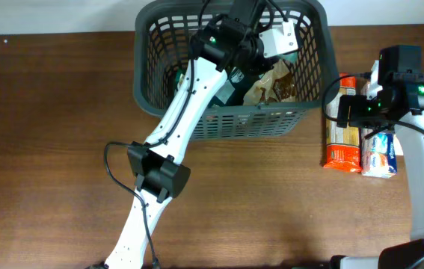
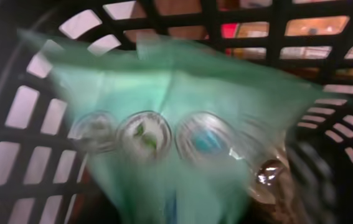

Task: Pack container
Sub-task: 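Lift the mint-green bar and carry it over the basket, then release the bar into the basket and retract left arm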

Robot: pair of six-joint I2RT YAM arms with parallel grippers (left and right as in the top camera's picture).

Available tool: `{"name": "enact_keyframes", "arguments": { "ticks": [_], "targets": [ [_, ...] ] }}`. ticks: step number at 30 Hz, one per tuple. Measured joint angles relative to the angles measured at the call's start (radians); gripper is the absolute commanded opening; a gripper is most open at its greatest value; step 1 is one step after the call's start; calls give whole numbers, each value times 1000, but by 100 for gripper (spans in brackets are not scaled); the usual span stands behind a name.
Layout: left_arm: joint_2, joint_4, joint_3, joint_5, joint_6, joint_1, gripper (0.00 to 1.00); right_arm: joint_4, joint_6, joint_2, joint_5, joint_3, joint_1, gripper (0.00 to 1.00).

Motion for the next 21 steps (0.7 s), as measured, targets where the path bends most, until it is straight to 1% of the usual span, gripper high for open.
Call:
{"name": "enact_keyframes", "arguments": {
  "ticks": [5, 10, 13, 17, 21],
  "targets": [
    [0, -13, 0, -40, -21, 1, 58, 0, 0, 0, 0, 0, 0, 99],
    [-3, -91, 0, -87, -62, 1, 61, 0, 0, 0, 0, 0, 0, 99],
    [-21, -158, 0, -148, -82, 1, 62, 0, 1, 0, 0, 0, 0, 99],
    [-100, -256, 0, -246, -98, 4, 63, 0, 0, 0, 0, 0, 0, 99],
    [-247, -350, 5, -318, -117, 24, 65, 0, 1, 0, 0, 0, 0, 99]
  ]
}}
